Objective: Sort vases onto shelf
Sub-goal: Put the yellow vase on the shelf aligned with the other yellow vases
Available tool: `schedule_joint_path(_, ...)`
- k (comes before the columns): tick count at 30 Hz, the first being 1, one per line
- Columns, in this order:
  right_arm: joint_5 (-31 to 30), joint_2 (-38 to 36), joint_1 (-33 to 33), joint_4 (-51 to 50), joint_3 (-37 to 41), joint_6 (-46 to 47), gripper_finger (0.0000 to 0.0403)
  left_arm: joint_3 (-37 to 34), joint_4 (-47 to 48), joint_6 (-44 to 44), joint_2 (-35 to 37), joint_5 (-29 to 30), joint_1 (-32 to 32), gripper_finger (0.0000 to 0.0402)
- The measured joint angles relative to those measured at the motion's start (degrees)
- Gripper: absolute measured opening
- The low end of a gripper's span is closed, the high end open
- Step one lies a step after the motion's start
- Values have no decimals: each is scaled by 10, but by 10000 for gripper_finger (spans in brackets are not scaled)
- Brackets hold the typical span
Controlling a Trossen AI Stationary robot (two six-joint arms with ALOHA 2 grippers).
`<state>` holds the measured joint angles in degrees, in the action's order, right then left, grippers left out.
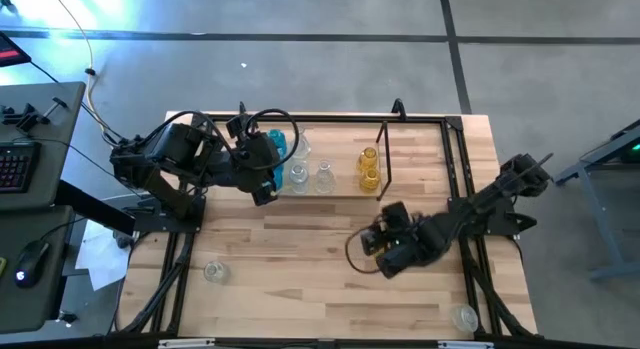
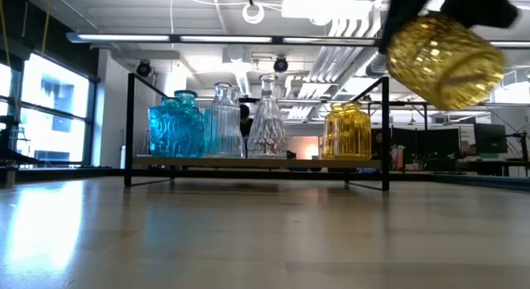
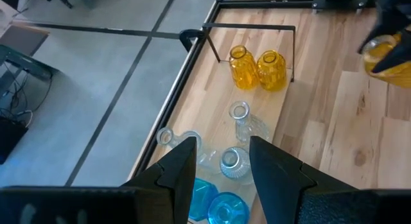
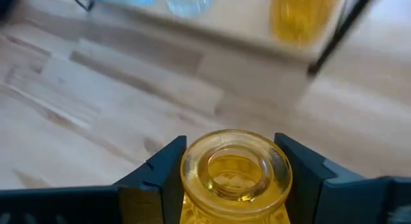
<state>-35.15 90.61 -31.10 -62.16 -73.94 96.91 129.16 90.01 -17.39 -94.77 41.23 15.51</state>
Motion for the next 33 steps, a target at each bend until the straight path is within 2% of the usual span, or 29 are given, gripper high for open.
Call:
schedule_joint_path(7, -63, 0, 81, -28, -93, -209, 168, 0, 0, -16, 13, 6, 0, 136)
schedule_joint_path(13, -108, 0, 171, -28, -130, -368, 168, 0, 0, -52, 39, 4, 6, 136)
schedule_joint_path(16, -94, 0, 221, -7, -134, -453, 168, 0, -1, -66, 49, 4, 17, 136)
schedule_joint_path(21, -58, 0, 288, 97, -134, -583, 168, 0, 0, -80, 61, 4, 37, 136)
schedule_joint_path(25, -6, 0, 321, 154, -134, -628, 168, 0, 0, -89, 66, 4, 47, 136)
schedule_joint_path(33, 14, 0, 380, 199, -134, -695, 168, 0, 0, -84, 69, 13, 55, 136)
